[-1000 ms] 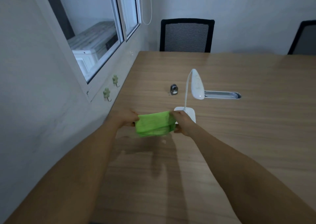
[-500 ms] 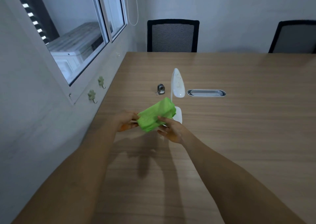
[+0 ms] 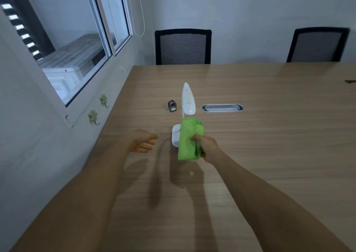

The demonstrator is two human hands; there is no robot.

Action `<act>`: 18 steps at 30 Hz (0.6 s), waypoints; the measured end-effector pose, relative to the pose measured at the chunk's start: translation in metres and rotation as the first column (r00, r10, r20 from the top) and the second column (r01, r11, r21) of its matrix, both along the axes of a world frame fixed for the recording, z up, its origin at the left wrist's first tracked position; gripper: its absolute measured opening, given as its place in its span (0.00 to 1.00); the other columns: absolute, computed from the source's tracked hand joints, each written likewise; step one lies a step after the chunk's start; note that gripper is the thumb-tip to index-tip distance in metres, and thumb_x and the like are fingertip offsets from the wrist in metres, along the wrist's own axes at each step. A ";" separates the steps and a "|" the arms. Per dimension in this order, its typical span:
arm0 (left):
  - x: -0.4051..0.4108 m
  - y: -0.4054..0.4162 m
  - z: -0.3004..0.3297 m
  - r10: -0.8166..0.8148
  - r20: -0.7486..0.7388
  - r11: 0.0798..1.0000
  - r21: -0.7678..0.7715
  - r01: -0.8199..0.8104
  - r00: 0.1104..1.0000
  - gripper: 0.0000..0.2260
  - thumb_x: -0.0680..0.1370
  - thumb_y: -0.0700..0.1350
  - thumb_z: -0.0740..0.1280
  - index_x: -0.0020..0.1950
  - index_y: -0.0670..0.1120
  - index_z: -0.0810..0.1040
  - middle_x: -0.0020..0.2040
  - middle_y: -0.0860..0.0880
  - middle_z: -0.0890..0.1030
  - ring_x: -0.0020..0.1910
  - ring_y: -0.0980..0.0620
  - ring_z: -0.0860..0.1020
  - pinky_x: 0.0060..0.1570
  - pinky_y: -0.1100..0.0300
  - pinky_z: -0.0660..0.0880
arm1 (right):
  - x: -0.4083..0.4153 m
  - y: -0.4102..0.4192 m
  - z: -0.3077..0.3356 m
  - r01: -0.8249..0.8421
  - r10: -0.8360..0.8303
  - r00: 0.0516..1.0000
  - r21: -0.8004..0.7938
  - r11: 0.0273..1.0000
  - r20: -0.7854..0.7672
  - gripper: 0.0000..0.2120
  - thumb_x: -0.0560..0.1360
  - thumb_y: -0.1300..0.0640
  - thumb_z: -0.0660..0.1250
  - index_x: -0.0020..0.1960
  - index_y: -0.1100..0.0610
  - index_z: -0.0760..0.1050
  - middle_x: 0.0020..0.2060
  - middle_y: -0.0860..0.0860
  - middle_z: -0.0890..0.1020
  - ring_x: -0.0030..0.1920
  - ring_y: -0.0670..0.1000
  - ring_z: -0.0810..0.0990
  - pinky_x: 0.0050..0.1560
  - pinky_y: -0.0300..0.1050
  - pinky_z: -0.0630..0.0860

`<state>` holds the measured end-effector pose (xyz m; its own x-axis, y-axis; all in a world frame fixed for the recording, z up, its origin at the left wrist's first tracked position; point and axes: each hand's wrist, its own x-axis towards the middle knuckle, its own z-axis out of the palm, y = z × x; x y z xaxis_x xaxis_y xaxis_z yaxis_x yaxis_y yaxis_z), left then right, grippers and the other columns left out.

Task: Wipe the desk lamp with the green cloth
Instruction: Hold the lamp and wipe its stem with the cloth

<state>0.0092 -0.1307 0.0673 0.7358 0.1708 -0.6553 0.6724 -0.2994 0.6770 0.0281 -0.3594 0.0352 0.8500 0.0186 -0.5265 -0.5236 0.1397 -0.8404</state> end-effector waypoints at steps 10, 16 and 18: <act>0.072 -0.045 0.093 0.014 0.381 0.971 -0.224 0.078 0.925 0.30 0.74 0.61 0.66 0.73 0.54 0.65 0.74 0.51 0.67 0.70 0.48 0.68 0.55 0.56 0.72 | 0.025 -0.081 0.074 -0.055 0.293 0.869 -0.510 0.858 0.399 0.14 0.76 0.66 0.57 0.60 0.58 0.71 0.47 0.56 0.76 0.46 0.54 0.75 0.47 0.45 0.72; 0.088 -0.065 0.107 -0.082 0.454 0.964 -0.190 0.186 0.887 0.23 0.75 0.56 0.68 0.69 0.53 0.72 0.72 0.52 0.70 0.70 0.50 0.69 0.70 0.49 0.68 | 0.020 -0.079 0.134 0.143 0.512 0.609 -0.718 0.681 0.606 0.26 0.74 0.67 0.57 0.68 0.46 0.65 0.44 0.49 0.80 0.33 0.44 0.78 0.32 0.36 0.71; 0.088 -0.067 0.107 -0.100 0.460 0.964 -0.175 0.200 0.882 0.21 0.75 0.54 0.68 0.66 0.52 0.75 0.71 0.51 0.72 0.69 0.50 0.70 0.69 0.48 0.69 | 0.018 -0.073 0.144 0.194 0.560 0.521 -0.728 0.657 0.644 0.27 0.73 0.69 0.58 0.68 0.48 0.67 0.47 0.53 0.82 0.35 0.47 0.81 0.32 0.31 0.67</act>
<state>0.0972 -0.1976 0.1740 0.9625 -0.0701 -0.2620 0.2451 -0.1889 0.9509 0.0458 -0.4319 0.1791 0.8839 0.2226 0.4112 0.4530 -0.6254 -0.6353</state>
